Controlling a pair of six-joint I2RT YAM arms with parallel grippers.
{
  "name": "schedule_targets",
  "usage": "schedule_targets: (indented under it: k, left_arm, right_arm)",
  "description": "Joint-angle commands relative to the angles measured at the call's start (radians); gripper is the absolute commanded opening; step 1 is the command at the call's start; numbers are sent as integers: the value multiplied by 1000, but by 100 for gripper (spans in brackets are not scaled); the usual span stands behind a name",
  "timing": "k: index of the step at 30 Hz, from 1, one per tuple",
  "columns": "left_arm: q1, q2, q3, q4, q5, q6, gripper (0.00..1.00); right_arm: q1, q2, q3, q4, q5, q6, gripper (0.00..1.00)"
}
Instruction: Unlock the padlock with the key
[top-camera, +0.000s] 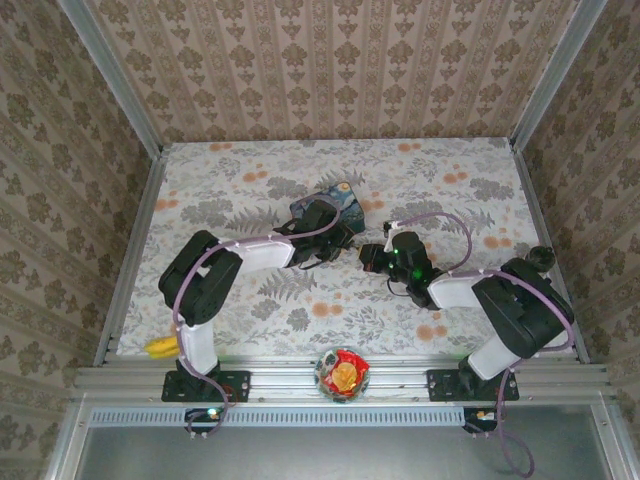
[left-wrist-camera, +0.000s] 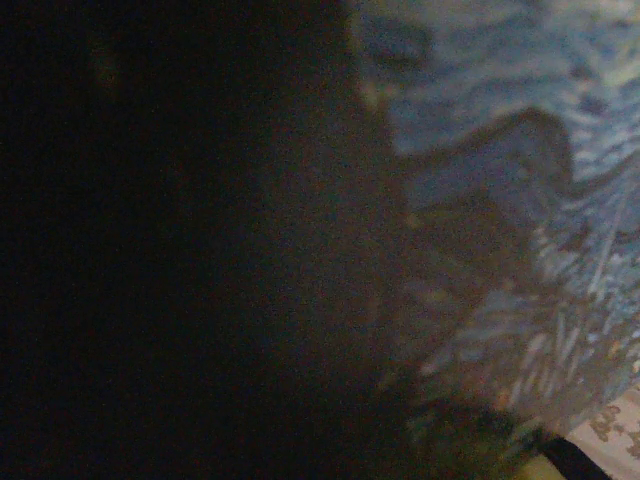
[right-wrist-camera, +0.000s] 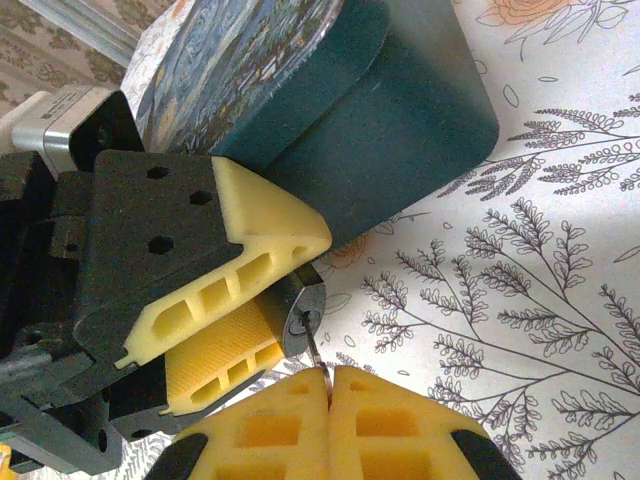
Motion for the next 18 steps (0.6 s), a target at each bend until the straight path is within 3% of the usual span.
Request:
schedule_targets:
  k: [1,8,14,18]
  left_arm:
    - [-40,48,19,-13,190,-115,0]
    - [-42,59,44,-30,220,-101,0]
    - [-41,60,34,-17,247,-113,0]
    - [-39,60,37,-10,256,-112,0]
  right_arm:
    - [8,39,-5,178,-37,42,0]
    - [-6,120,-34,340,-43,44,0]
    - [-55,265,-30,582,-146,91,0]
    - [-62,314,9,588,-187,100,0]
